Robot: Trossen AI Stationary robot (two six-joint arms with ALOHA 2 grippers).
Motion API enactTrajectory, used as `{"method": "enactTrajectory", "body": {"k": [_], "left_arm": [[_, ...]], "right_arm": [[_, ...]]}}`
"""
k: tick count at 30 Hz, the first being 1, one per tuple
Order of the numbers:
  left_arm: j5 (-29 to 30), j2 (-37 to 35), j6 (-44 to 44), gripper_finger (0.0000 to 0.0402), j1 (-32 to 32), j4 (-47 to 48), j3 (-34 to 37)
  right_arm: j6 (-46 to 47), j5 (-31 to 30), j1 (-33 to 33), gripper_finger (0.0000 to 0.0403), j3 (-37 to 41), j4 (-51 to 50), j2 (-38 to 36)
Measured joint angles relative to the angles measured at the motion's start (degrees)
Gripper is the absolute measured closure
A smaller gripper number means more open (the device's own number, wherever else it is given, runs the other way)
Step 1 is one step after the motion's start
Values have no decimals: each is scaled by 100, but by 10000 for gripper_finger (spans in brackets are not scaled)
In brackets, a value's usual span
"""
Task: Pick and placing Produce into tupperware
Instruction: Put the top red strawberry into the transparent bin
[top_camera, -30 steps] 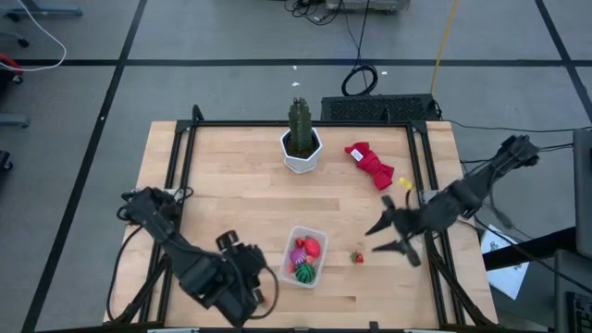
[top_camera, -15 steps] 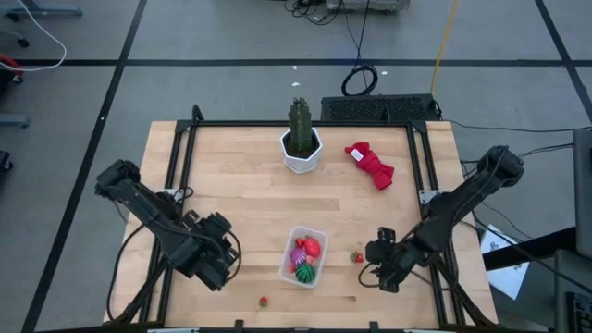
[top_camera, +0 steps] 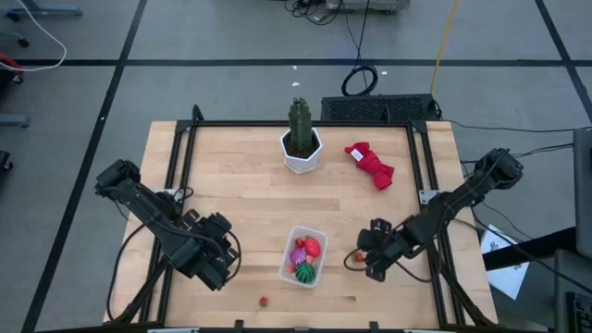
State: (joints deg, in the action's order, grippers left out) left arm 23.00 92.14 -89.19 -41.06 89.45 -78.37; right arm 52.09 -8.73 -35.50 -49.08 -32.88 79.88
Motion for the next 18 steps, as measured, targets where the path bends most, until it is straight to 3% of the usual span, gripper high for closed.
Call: {"method": "enactTrajectory", "body": {"k": [7,18], "left_arm": [[2,0,4,192,0,0,0],[103,2,70,192,0,4,0]], "right_arm": [[299,29,208,206,-2,-38,119],[89,308,404,206,-2,245,969]]}}
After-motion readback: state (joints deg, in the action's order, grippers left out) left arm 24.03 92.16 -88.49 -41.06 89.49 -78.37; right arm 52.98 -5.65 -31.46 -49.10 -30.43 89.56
